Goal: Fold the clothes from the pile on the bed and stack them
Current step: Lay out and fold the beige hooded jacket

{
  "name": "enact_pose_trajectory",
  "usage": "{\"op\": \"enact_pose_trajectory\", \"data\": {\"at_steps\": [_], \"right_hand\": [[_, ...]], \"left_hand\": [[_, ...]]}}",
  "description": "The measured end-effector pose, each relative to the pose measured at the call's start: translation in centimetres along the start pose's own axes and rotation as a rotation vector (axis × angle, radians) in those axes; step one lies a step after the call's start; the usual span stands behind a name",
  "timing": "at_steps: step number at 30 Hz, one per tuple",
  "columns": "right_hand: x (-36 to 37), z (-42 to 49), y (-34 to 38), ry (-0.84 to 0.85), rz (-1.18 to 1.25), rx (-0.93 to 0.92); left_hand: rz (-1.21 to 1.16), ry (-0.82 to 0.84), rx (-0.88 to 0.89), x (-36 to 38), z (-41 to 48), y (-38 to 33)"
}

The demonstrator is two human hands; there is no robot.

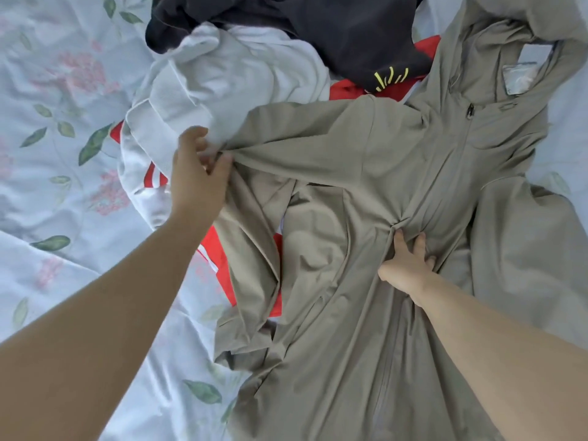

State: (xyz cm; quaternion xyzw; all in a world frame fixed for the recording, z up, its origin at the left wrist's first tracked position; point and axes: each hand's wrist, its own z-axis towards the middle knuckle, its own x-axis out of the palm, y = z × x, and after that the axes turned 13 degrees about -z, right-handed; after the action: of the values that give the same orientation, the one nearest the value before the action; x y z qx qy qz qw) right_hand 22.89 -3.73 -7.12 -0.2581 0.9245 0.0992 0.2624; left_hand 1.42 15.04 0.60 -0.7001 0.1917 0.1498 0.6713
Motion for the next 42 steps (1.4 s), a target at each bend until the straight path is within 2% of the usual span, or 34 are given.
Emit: {"op": "enact_pose_trajectory", "data": {"at_steps": [2,5,9,12,16,20,23,26,29,32,34,35,37,40,42], "right_hand": [[0.1,-0.2,0.2,-0.001,-0.007,0.009],[0.2,-0.6,0.5,-0.036,0.047,0.026],[1.2,-2.2,1.2,-0.195,0.232,0.024],[2.7,-3.8,2.0,-0.330,0.242,0.010],[3.7,-6.0,3.8,-0.427,0.235,-0.063],[3.4,-9.0,6.8,-0.418,0.425,-0.189],[2.5,-11.6,10.1,-0.293,0.604,-0.211],[1.1,-14.1,13.3,-0.042,0.954,-0.196],[0.6,-15.3,15.9,0.077,1.083,-0.205],[1.3,-15.1,17.6,0.071,1.054,-0.180],[1.9,-14.7,18.3,0.050,1.014,-0.145],[2.1,-14.3,18.5,0.041,1.015,-0.125],[2.4,-13.6,18.6,0.026,1.031,-0.085],[2.3,-12.7,18.6,0.014,1.094,-0.038],[2.1,-12.3,18.8,0.011,1.129,-0.024]], "left_hand": [[0.087,0.096,-0.046,-0.1,-2.3,1.1],[0.129,0.119,-0.156,-0.7,-6.1,2.5],[0.177,0.227,-0.361,-0.8,-10.0,4.5],[0.154,0.317,-0.498,-1.2,-10.6,5.3],[0.034,0.203,-0.412,-3.8,-8.8,4.4],[-0.123,0.170,-0.284,-7.7,-6.0,2.2],[-0.159,0.190,-0.178,-10.8,-3.4,0.3],[-0.202,0.323,-0.110,-13.6,-1.4,-1.4],[0.183,0.371,0.068,-15.9,-0.2,-1.3],[0.562,0.457,0.142,-16.9,0.4,1.2],[0.658,0.416,0.011,-16.4,0.0,3.7],[0.596,0.342,-0.115,-15.9,-0.5,4.7],[0.276,0.208,-0.439,-14.4,-1.4,6.0],[-0.294,0.129,-0.977,-11.9,-2.8,6.9],[-0.560,0.011,-1.208,-10.9,-3.4,6.9]]}}
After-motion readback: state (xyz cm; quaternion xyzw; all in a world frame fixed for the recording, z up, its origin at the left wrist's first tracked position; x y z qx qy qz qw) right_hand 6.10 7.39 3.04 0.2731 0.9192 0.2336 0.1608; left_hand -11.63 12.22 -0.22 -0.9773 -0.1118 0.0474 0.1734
